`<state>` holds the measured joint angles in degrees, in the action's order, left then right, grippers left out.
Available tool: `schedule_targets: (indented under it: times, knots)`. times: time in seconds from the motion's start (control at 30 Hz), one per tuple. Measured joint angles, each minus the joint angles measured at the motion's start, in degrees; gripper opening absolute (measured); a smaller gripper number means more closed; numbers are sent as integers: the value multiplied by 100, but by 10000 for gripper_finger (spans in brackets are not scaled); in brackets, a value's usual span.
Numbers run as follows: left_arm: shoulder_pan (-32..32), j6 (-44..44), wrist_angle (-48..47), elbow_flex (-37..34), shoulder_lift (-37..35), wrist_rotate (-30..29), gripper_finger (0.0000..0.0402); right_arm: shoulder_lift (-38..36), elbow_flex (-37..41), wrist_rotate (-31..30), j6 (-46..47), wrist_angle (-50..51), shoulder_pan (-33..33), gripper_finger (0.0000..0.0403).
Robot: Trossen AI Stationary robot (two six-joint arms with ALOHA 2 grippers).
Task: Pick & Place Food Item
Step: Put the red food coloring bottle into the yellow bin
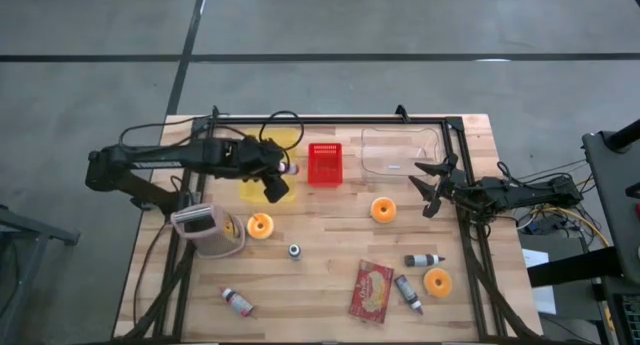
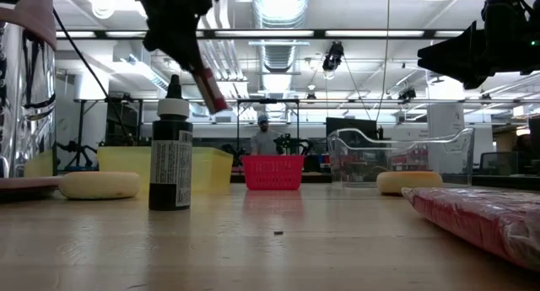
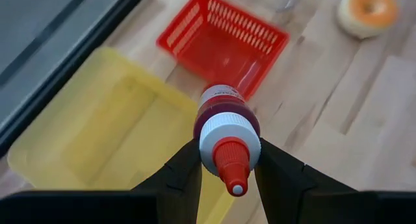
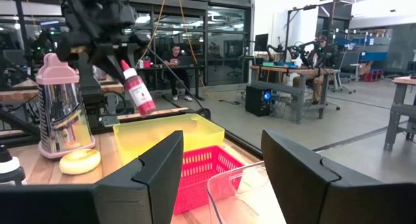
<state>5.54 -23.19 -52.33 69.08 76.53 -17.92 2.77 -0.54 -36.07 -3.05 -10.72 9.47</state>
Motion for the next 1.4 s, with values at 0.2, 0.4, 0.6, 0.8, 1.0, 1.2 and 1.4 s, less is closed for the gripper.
schedule_targets:
  times: [0.2,0.4,0.6,0.8,1.0,1.2,1.4]
  knots:
    - [6,-224,28,-376,-60,-6,122,-1,1,2,0,2,0,203]
    - [28,-377,319,-842,-108,-184,122,0,1,1,0,2,0,203]
    - [377,-386,472,-1117,-160,-239,122,-1,1,0,0,2,0,203]
    - [919,14,639,-1152,-141,51,122,0,1,2,0,2,2,203]
    - [1818,533,1107,-1364,-138,823,122,1,1,1,0,2,1,203]
    - [2847,1027,1663,-1639,-136,1905,122,1,1,2,0,2,2,203]
    - [3242,1097,1932,-1655,-127,2158,122,-1,1,0,0,2,0,203]
